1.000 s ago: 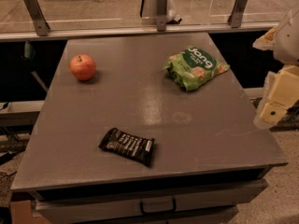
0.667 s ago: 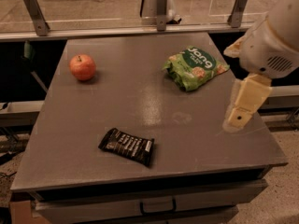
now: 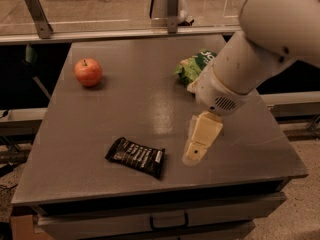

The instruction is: Move rxbar chocolate near green rice chip bag

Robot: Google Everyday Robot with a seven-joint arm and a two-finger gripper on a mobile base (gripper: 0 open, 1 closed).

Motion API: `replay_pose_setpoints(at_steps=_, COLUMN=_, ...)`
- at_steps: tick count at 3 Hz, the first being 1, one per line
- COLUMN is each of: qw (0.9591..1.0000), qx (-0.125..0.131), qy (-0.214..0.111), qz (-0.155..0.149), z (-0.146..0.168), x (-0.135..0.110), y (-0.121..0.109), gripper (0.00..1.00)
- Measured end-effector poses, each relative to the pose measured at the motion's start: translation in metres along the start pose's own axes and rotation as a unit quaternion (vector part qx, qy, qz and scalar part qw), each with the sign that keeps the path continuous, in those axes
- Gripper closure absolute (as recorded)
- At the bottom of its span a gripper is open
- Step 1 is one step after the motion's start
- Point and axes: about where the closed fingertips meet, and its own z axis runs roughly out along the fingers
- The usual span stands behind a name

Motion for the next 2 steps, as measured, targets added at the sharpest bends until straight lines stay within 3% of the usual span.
replay_pose_setpoints(at_steps=2, qw=0.9993, qx=-0.024, qy=-0.028, qz=0.007, z=0.051, x=-0.031, y=0.028, gripper=0.00)
